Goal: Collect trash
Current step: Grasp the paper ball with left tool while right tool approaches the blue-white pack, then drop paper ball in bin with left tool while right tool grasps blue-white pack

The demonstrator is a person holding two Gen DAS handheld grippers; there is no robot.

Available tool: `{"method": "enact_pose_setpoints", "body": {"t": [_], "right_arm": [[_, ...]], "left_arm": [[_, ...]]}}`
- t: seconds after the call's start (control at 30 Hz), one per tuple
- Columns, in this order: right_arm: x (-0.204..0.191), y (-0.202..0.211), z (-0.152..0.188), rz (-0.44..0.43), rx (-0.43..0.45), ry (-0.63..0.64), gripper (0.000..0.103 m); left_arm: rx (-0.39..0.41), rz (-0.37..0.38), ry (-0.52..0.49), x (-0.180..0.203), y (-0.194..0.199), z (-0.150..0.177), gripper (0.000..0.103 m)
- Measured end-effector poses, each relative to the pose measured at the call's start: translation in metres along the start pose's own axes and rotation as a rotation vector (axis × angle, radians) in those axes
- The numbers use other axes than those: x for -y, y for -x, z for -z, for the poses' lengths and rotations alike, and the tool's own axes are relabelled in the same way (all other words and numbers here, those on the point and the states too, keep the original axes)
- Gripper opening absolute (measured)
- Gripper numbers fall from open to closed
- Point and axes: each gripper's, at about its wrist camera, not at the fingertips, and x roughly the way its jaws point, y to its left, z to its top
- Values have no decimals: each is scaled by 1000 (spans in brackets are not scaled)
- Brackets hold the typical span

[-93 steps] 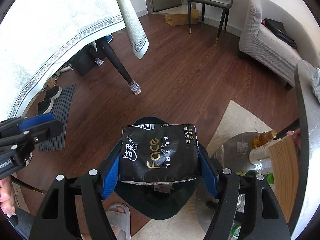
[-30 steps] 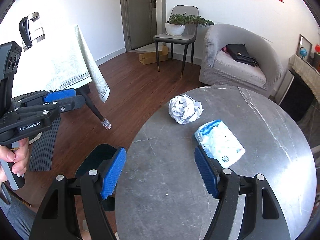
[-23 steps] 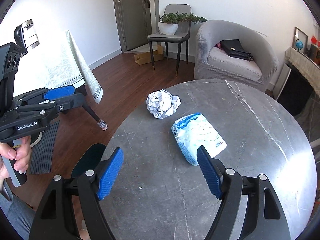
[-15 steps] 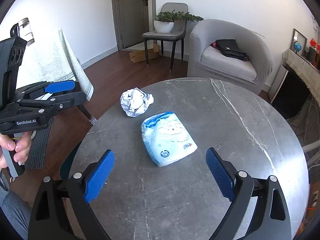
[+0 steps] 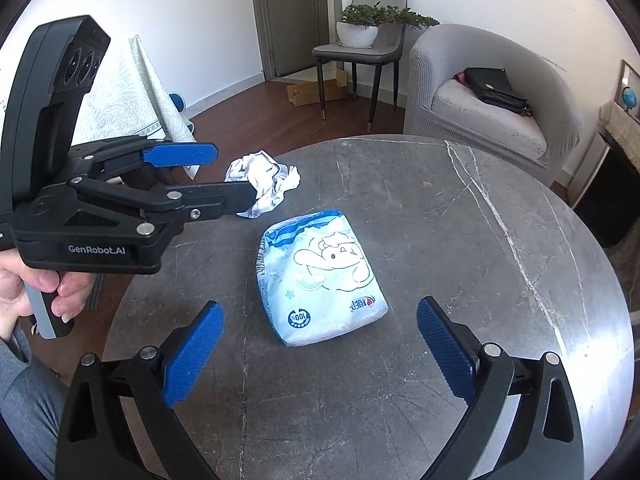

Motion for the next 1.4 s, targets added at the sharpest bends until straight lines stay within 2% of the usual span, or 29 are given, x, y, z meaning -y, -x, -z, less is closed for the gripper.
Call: {"method": "enact_pose_setpoints", "body": {"t": [0.13, 0.2, 0.33, 0.57, 0.8, 0.93, 1.17, 1.4], "right_arm": [[0, -9, -5, -1, -19, 31, 98], [0, -14, -5, 6, -30, 48, 98], [1, -19, -7, 5, -38, 54, 98], [7, -18, -7, 2, -35, 25, 97], [3, -20, -13, 21, -30, 27, 79], [0, -17, -12, 26, -14, 29, 54], [-4, -7, -9, 66, -20, -5, 50], [-13, 18, -8, 61, 20, -46, 50]], "left_arm": [[-36, -25, 9, 0, -17, -3, 68], [-59, -14, 25, -2, -25, -4, 59], [-61, -14, 20, -1, -28, -7, 54], [-19, -11, 56, -10, -13, -8, 53], [7, 13, 133, -23, 10, -6, 53], [16, 1, 124, -24, 23, -4, 53], [25, -11, 117, -22, 42, 3, 53], [32, -9, 118, -21, 57, 12, 53]]}}
